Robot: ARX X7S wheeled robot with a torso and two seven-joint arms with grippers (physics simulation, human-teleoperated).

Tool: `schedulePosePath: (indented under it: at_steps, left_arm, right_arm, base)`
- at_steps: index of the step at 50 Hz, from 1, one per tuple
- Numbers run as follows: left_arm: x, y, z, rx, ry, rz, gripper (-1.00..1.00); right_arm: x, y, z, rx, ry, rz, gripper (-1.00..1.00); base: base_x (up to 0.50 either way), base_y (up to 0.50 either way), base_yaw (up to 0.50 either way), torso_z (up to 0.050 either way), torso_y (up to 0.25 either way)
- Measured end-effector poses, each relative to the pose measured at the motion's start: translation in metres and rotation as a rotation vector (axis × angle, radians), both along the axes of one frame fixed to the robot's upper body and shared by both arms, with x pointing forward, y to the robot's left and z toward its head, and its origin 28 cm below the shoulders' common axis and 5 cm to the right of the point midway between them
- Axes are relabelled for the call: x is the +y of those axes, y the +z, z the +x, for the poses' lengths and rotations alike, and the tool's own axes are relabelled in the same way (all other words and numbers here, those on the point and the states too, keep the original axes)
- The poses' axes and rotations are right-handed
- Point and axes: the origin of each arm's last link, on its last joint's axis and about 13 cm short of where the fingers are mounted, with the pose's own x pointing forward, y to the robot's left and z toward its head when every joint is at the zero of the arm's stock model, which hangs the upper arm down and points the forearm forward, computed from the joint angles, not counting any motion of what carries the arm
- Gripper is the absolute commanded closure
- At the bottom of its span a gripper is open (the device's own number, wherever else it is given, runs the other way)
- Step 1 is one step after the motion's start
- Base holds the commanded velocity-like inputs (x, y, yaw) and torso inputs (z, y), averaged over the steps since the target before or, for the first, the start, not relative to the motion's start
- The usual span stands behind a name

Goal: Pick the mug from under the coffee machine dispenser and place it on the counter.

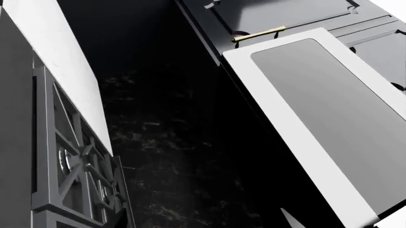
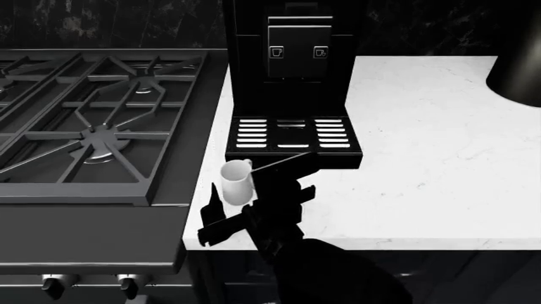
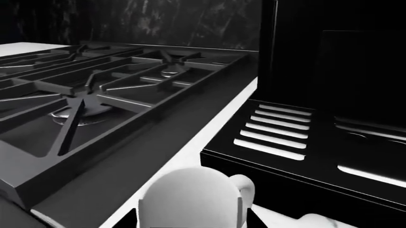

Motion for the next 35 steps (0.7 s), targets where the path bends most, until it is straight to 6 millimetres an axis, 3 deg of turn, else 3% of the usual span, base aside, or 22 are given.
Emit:
schedulePosePath:
  at_steps: [35]
  left_arm:
    - [0.000, 0.000, 0.000, -0.002, 0.000, 0.000, -1.00]
  right_arm:
    - [-0.011, 0.009, -0.016, -0.021, -0.027, 0.001, -1.00]
  base:
    - [0.00, 0.00, 0.00, 0.000, 0.000]
